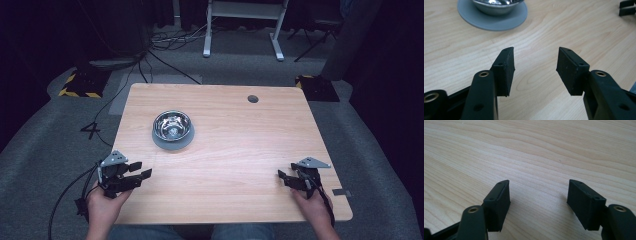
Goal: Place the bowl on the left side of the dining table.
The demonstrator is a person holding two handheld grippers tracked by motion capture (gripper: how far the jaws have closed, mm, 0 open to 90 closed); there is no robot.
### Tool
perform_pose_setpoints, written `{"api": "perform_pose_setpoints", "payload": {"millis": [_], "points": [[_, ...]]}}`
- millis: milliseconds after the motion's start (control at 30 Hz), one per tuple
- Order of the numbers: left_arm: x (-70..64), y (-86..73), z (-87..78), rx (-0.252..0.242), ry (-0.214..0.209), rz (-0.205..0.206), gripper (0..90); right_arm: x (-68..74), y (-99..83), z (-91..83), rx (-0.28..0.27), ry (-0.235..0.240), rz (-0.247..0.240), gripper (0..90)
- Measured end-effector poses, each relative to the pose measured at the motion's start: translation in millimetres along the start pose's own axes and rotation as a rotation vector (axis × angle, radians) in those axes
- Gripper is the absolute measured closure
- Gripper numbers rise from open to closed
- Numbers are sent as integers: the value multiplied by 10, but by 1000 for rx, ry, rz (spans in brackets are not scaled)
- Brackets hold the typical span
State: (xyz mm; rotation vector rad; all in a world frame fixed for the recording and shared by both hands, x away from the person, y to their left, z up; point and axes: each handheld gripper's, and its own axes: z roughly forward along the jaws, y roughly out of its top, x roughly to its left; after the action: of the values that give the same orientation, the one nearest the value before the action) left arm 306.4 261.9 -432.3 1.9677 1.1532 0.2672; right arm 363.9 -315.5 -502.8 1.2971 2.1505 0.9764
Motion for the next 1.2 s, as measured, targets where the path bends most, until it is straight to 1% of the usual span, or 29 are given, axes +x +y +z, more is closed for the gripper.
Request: {"api": "perform_pose_setpoints", "payload": {"millis": [100, 167, 200, 300, 433, 467, 533, 567, 633, 667, 700, 733, 767, 800, 867, 933, 967, 1000, 1033, 1067, 1100, 1133, 1167, 1200], "points": [[-13, -62, 28, 19, -1, 1, 483, 1, 0, 0, -1, -1, 1, 350], [-15, -88, 45, 36, 2, 15, 483, 1, 0, 0, -1, 0, 1, 350], [-17, -99, 56, 45, -8, 13, 483, 2, -1, 1, -2, -1, 1, 350], [-34, -134, 104, 70, -7, 13, 479, 2, -1, 2, -2, 0, 0, 350], [-70, -172, 179, 125, 1, 56, 476, 2, -1, 1, -2, 0, 0, 350], [-76, -177, 194, 135, 4, 60, 475, 2, -1, 2, -2, 0, 0, 350], [-80, -185, 223, 153, -2, 60, 473, 2, -1, 1, -2, 0, 0, 350], [-75, -189, 242, 162, -15, 61, 469, 2, -1, 2, -3, 0, 0, 350], [-80, -203, 278, 180, -7, 58, 459, 2, -1, 1, -2, 0, 0, 350], [-82, -209, 295, 190, -2, 68, 459, 2, -1, 1, -2, 0, 0, 350], [-93, -216, 313, 197, -5, 62, 459, 2, -1, 2, -3, 0, 0, 350], [-93, -217, 323, 208, -9, 69, 459, 2, -1, 1, -2, 0, 0, 350], [-99, -220, 333, 212, -3, 73, 459, 2, -1, 2, -2, 0, 0, 350], [-100, -221, 345, 218, -10, 79, 459, 3, -1, 2, -3, 0, 0, 350], [-121, -231, 375, 224, -9, 81, 459, 2, -1, 2, -3, 0, -1, 350], [-140, -234, 402, 243, -5, 102, 458, 2, -1, 2, -3, 0, 0, 350], [-157, -240, 422, 249, -11, 103, 457, 2, -1, 2, -3, 0, 0, 350], [-165, -241, 435, 260, -9, 119, 452, 2, -1, 2, -3, 0, -1, 350], [-179, -246, 451, 260, 6, 125, 446, 2, -1, 2, -2, 0, -1, 350], [-184, -250, 468, 275, -6, 126, 441, 2, -1, 1, -2, 1, -1, 350], [-186, -251, 483, 286, -3, 142, 439, 2, -1, 1, -2, 0, -2, 350], [-196, -257, 499, 301, -1, 145, 434, 2, -1, 1, -2, 0, -2, 350], [-203, -262, 512, 304, 17, 166, 429, 2, -1, 1, -2, 0, -2, 350], [-224, -286, 531, 284, 4, 165, 417, 2, -1, 1, -2, 0, -2, 350]]}}
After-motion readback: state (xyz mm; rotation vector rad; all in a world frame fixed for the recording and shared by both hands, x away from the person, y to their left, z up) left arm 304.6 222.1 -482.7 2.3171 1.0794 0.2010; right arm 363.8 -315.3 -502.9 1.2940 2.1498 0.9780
